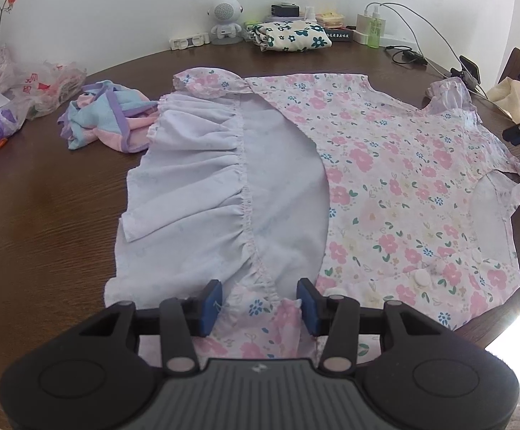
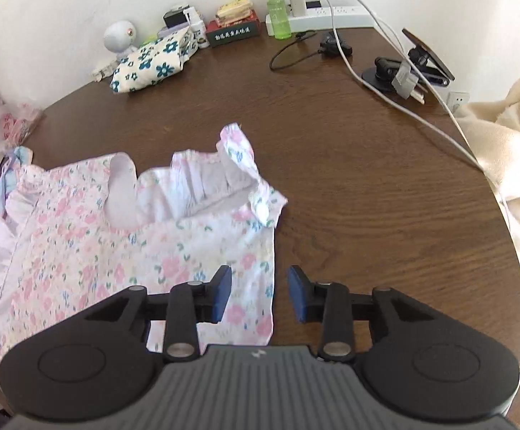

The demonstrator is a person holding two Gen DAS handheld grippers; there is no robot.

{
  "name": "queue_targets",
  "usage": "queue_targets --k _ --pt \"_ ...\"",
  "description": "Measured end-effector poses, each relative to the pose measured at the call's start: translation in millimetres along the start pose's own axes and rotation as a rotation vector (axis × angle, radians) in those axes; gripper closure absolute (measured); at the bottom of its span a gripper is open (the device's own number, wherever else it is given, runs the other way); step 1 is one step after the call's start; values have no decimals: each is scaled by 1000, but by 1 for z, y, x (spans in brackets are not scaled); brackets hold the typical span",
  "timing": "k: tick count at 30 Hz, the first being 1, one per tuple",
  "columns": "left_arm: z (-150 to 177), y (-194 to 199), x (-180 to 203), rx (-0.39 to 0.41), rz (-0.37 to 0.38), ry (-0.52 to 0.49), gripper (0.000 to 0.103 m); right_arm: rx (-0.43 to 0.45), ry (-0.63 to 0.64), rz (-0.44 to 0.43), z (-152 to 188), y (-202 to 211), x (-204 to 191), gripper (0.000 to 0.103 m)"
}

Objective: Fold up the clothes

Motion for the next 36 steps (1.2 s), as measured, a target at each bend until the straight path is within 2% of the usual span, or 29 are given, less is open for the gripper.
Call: queue_targets --k 4,5,6,8,11,14,16,17,18,19,24,28,30,31,36 --pt "0 0 1 3 7 2 58 -32 10 19 20 -5 -1 69" --pt "0 0 2 4 5 2 58 -32 14 21 23 -5 -3 74" --pt "1 0 2 7 1 2 58 -31 22 25 26 -4 -5 89" --pt "2 0 3 11 -5 4 58 -29 39 34 30 -3 -8 99" --pt "2 0 3 15 -7 11 58 -10 58 102 32 3 -7 101" --pt "3 0 3 16 -8 17 58 -18 18 115 33 2 6 101" --pt "3 1 3 19 -10 16 58 -19 -21 69 36 4 11 99" --pt "4 1 3 19 -9 16 58 -7 -54 35 38 8 14 89" --pt "4 1 3 19 -7 17 58 8 -82 5 40 12 17 67" --pt "4 1 2 19 -5 19 58 31 -99 -13 43 18 19 58" --pt "4 1 2 24 -5 16 58 101 -181 -99 65 45 27 57" --pt "4 1 3 25 -5 12 58 80 -146 -125 70 40 11 57" --pt "5 1 3 25 -4 11 58 67 -118 -135 70 36 2 78" --pt "5 1 3 26 -5 8 58 61 -104 -140 70 34 -3 96" --pt "6 1 4 28 -2 4 58 29 -33 -163 70 23 -28 99"
Point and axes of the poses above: each gripper's, at about its wrist camera, not at the fingertips, and y roughly against the way its jaws point, x to its right, z to its underside, the point moved 2 cm from there along -y, roughly the way its jaws point, and after that the axes turned 10 degrees about -x, right-handed, at the moved point
